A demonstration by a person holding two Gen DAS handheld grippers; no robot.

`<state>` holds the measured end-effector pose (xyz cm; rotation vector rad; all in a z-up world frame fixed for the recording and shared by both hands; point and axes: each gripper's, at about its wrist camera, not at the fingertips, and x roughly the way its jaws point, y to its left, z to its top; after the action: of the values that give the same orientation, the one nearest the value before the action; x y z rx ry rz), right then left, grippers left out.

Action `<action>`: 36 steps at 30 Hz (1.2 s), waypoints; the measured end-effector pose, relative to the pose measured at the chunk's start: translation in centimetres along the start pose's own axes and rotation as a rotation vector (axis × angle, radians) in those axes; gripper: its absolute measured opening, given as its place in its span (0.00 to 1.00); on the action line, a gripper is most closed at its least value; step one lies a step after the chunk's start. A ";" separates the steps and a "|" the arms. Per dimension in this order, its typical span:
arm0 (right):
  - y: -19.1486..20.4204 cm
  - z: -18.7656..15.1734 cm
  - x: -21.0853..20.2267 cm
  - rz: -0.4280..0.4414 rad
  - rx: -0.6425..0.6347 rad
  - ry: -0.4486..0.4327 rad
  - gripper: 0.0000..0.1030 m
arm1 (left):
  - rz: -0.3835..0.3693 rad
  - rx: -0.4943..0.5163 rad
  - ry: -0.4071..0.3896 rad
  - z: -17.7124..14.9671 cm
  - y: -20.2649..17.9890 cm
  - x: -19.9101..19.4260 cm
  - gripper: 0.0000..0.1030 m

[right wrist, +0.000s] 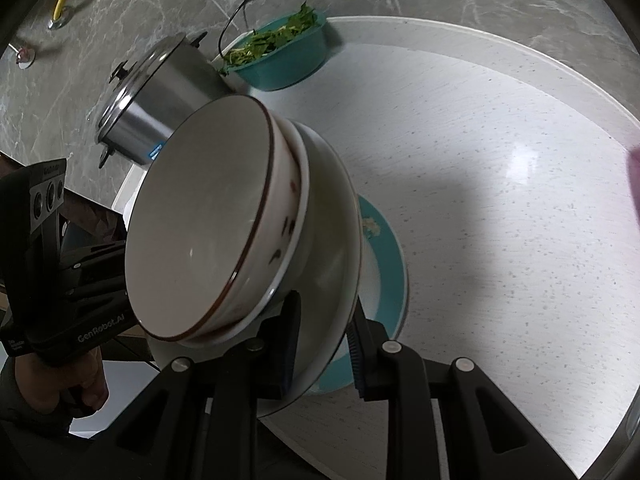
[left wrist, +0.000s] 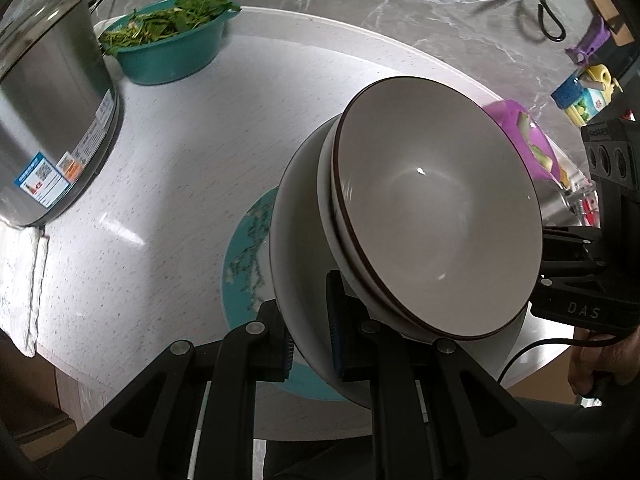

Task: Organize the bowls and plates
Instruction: 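Lift the bowl stack and carry it over the teal floral plate stack, then lower the bowl stack onto the teal floral plates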

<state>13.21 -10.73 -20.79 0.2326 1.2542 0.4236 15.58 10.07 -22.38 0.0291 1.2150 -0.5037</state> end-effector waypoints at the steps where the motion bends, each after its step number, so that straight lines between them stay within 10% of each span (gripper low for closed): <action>1: 0.1 0.0 0.2 0.001 -0.002 0.003 0.24 | 0.002 -0.004 0.003 -0.2 0.4 0.1 0.11; 36: -1.0 -0.9 5.6 -0.012 0.035 0.088 0.24 | -0.020 -0.017 0.081 -1.6 4.4 8.2 0.11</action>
<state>13.95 -9.24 -26.33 0.2378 1.3491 0.4052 17.89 11.52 -31.43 0.0237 1.3000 -0.5138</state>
